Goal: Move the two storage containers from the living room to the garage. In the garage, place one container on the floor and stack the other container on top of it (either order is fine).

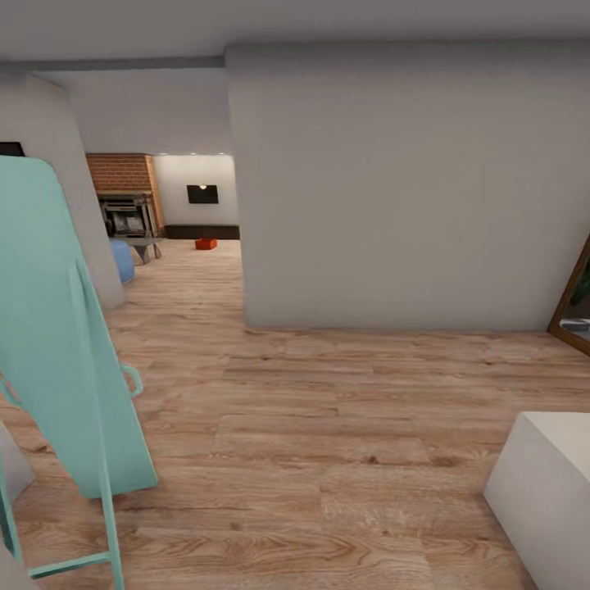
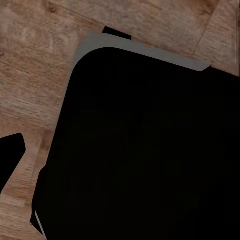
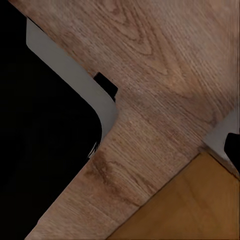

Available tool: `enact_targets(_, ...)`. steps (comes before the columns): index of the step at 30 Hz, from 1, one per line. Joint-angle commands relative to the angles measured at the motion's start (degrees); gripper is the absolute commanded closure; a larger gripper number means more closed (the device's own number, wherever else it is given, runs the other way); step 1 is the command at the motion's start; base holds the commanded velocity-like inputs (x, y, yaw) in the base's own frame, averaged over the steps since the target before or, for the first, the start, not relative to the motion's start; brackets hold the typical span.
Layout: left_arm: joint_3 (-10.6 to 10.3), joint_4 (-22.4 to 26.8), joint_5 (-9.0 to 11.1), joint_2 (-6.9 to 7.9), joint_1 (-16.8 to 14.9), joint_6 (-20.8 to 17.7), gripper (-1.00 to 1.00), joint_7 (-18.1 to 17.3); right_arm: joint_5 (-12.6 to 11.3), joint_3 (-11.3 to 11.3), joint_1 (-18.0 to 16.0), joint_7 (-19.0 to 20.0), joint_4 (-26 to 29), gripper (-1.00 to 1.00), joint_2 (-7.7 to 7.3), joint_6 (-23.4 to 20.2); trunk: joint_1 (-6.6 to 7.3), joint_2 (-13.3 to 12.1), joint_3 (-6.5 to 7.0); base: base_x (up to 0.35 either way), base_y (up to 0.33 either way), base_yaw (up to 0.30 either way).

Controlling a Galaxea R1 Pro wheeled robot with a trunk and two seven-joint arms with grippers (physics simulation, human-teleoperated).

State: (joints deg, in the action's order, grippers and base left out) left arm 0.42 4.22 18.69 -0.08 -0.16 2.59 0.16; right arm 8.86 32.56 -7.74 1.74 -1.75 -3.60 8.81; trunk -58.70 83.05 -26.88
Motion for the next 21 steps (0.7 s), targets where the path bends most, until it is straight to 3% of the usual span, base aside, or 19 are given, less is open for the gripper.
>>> enact_targets(1,0.02,0.00,0.25,-0.01,-0.02,0.14,-1.00,0.02,0.60,-0.41,-0.08,0.10,-0.18,-1.00,0.02,0.41,-0.03,0.02,-0.05,0.322,0.000,0.000)
enact_targets(7,0.02,0.00,0.27,-0.01,-0.02,0.11,-1.00,0.02,-0.92,-0.54,-0.08,0.04,-0.18,-1.00,0.07,0.62,-0.03,0.02,-0.05,0.322,0.000,0.000)
enact_targets(8,0.02,0.00,0.26,-0.01,-0.02,0.09,-1.00,0.02,-2.90,-0.90,-0.08,0.03,-0.18,-1.00,0.04,0.67,-0.03,0.02,-0.05,0.322,0.000,0.000)
enact_targets(9,0.02,0.00,0.28,-0.01,-0.02,0.07,-1.00,0.02,-7.82,-2.56,-0.08,0.04,-0.18,-1.00,-0.18,0.72,-0.03,0.02,-0.05,0.322,0.000,0.000)
enact_targets(12,0.02,0.00,0.29,-0.01,-0.02,0.06,-1.00,0.02,-19.45,-5.82,-0.08,0.15,-0.18,-1.00,-0.54,0.78,-0.03,0.02,-0.05,0.322,0.000,0.000)
enact_targets(14,0.02,0.00,0.29,-0.01,-0.02,0.05,-1.00,0.02,-23.85,-6.67,-0.08,0.18,-0.18,-1.00,-0.66,0.76,-0.03,0.02,-0.05,0.322,0.000,0.000)
enact_targets(21,0.02,0.00,0.25,-0.01,-0.02,-0.11,-1.00,0.02,-25.74,-7.04,-0.08,0.32,-0.19,-1.00,-0.65,0.39,-0.03,0.02,-0.05,0.322,0.000,0.000)
